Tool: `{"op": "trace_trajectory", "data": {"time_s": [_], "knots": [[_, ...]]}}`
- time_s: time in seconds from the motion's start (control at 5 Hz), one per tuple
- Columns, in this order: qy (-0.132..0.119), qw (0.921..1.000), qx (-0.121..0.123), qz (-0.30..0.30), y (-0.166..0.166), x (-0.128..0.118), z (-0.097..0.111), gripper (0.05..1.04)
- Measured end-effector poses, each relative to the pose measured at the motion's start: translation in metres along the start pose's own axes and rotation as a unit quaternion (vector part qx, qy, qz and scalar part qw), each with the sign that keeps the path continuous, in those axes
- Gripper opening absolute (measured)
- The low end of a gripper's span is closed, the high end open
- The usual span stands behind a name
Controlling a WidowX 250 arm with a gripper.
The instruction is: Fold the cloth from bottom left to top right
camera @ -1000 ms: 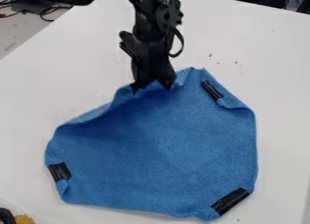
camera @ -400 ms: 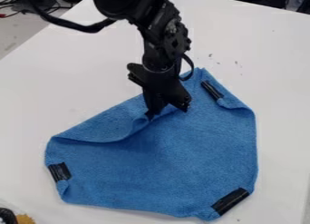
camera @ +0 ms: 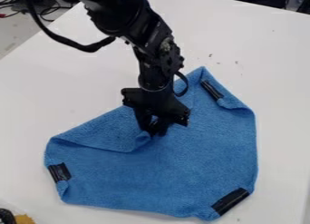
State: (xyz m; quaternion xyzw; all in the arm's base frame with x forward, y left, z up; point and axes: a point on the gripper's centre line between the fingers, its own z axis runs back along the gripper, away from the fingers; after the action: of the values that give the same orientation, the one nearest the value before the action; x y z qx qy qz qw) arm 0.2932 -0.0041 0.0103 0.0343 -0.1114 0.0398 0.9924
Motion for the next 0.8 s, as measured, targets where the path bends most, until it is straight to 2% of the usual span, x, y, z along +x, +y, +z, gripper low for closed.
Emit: {"op": "trace_trajectory", "data": {"time_s": [0.2,0.4,0.8], "knots": [[0.020,0.9994,0.001,0.029,-0.007,-0.004,0.010,0.882],[0.003,0.9990,0.014,0.042,-0.011,-0.002,0.029,1.009],[0.022,0.9976,0.050,0.043,-0.024,0.001,0.071,1.001]]}}
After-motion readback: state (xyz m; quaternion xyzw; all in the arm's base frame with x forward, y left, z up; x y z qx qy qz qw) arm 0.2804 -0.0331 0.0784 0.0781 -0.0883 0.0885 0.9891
